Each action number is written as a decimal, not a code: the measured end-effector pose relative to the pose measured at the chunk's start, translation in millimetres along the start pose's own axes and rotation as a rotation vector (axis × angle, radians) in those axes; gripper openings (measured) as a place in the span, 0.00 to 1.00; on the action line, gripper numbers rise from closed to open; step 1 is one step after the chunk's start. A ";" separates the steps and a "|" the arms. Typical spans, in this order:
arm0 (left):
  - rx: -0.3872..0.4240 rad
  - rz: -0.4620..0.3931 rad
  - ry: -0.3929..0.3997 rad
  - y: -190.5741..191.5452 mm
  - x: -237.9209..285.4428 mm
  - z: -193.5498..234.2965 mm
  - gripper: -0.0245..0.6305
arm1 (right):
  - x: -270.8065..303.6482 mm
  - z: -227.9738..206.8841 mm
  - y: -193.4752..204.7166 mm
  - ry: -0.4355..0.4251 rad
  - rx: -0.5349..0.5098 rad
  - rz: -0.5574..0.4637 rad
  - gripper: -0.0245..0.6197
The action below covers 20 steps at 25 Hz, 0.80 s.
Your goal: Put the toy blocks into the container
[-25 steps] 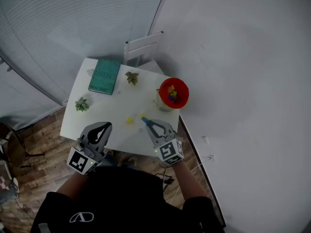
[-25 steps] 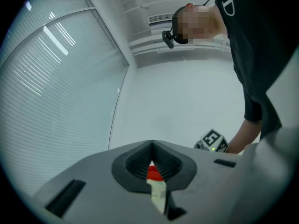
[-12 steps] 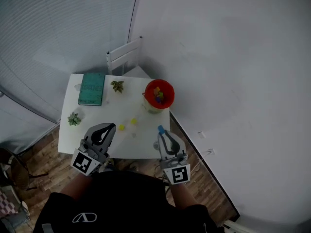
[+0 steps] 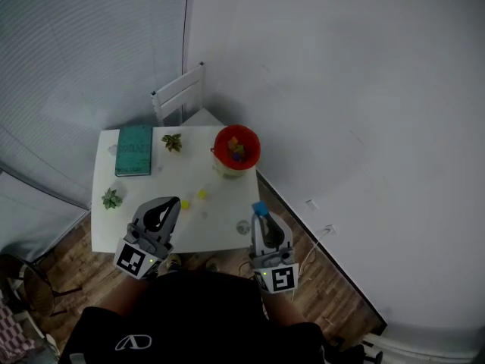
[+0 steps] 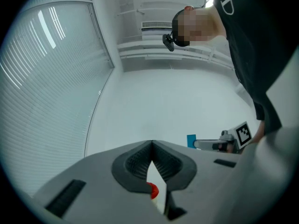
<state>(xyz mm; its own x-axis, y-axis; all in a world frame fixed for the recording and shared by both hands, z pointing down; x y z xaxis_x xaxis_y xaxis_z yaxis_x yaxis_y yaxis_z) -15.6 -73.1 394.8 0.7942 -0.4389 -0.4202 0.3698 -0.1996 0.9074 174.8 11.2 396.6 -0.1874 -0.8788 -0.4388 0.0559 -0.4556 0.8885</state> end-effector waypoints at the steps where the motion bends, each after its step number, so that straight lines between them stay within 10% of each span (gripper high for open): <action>1: 0.000 0.003 0.000 0.4 -0.6 -0.3 0.04 | 1.5 -0.5 0.5 -0.003 -0.004 -0.001 0.14; 20: 0.039 0.034 -0.098 -5.9 -32.6 9.4 0.04 | 106.0 -64.3 74.6 -0.013 -0.063 0.017 0.14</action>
<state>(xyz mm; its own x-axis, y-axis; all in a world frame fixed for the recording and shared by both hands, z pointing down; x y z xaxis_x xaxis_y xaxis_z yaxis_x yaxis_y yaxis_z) -48.2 -65.8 403.2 0.7547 -0.5289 -0.3881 0.3225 -0.2161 0.9216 222.1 -125.1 407.7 -0.1989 -0.8846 -0.4218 0.1202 -0.4491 0.8853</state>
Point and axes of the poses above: the fingertips, and each gripper's own axes: x forward along the fingers, z to its left, y out of its underside, the point moved 2 cm from there along -x, backward along the fingers, and after that the axes turned 13 degrees about -z, right-handed, at the moved point
